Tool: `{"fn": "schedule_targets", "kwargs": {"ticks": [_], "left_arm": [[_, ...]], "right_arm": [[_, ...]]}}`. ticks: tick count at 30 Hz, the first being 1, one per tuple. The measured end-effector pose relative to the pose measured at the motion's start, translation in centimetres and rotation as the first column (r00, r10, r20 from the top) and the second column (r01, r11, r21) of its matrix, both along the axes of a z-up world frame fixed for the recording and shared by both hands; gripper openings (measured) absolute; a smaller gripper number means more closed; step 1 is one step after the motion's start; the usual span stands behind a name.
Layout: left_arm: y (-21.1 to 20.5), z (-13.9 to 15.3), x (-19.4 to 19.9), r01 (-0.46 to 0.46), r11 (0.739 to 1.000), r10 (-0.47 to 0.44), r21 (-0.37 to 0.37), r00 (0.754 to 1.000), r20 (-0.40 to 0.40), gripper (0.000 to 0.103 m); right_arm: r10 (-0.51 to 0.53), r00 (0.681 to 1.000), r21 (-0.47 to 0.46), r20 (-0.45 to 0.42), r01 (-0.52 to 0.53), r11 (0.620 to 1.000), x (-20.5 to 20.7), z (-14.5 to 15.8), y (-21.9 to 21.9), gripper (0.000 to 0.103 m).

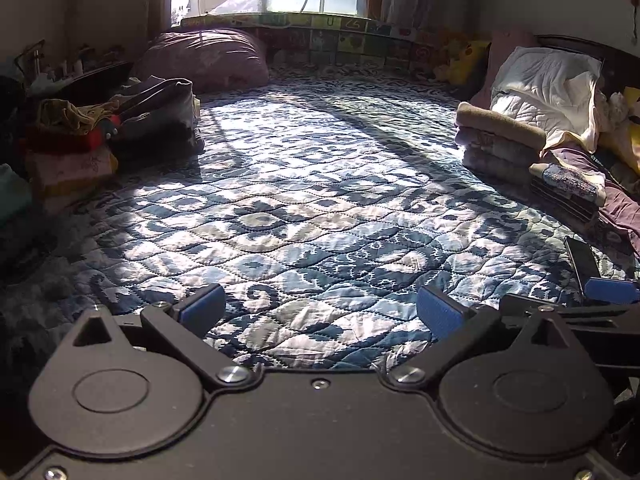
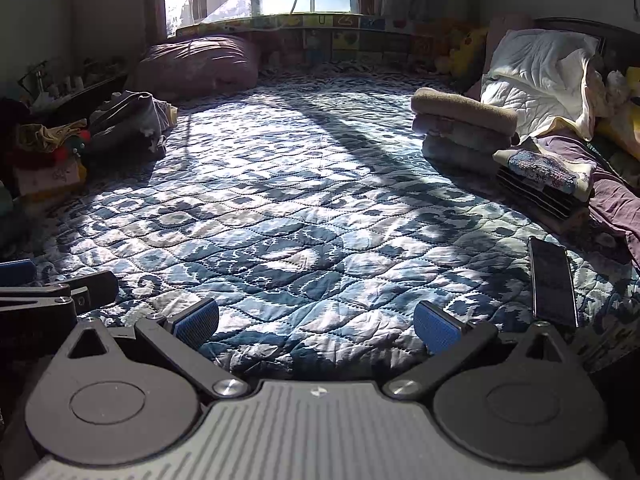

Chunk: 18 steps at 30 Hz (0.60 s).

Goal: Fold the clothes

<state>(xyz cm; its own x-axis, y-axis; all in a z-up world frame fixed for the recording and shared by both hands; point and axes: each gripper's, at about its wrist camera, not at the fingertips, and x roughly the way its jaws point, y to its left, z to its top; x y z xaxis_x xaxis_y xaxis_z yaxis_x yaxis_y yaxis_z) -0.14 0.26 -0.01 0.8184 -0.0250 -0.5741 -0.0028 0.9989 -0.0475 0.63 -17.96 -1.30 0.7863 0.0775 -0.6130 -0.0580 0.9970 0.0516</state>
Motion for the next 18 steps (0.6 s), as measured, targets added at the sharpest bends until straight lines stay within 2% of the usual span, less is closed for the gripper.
{"fn": "schedule_targets", "kwargs": {"ticks": [18], "left_arm": [[-0.04,-0.18,0.44,0.001,1.000,-0.001,-0.006,1.000,-0.007,0.103]], "right_arm": [[-0.006,1.000,0.002,-0.002,0.006,1.000,-0.02,0.03,-0.13,0.103]]}}
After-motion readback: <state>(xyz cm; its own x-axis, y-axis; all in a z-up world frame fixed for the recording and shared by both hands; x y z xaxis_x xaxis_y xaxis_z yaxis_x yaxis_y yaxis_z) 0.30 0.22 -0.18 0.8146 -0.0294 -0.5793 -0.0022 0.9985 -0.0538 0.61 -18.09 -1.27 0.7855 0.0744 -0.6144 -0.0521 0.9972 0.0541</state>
